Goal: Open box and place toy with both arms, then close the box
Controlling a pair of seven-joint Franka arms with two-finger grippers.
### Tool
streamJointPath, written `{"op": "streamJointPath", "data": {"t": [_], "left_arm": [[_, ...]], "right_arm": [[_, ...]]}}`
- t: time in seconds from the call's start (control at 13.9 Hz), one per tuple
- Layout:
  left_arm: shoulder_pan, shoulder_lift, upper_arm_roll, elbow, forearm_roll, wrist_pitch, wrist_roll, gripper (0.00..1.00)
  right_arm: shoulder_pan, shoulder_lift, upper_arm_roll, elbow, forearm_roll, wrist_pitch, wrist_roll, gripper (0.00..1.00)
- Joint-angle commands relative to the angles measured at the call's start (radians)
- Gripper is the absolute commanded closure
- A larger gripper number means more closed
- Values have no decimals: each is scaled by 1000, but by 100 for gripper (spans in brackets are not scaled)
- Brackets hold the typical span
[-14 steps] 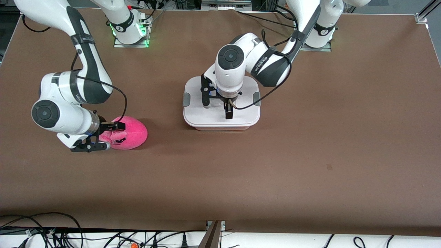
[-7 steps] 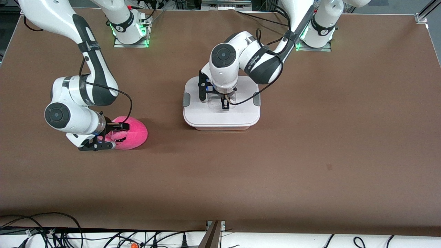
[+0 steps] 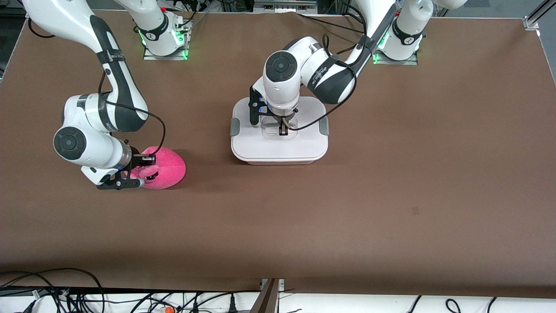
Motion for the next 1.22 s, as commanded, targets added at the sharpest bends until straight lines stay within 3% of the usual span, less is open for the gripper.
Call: {"op": "streamJointPath", "data": {"t": [0.0,0.22,0.57,0.93,1.15], "left_arm": [[-7,-35,2,-14,33,-2,-20,100],[-7,-61,-1,-16,32,-28,-23,100],[11,-143,1,-20,32,-200,-38,100],[196,-227,7,-23,41,-472,12,100],[356,-253,7,-11,90,-560,130,100]], "right_arm": [[-3,-29,0,-17,18,-22,-11,100],[-3,-39,0,14,18,-65,-12,100],[3,-49,21,112,15,-195,-18,100],[29,-45,158,242,5,-324,-21,100],[101,-17,161,365,3,-447,-50,100]]}}
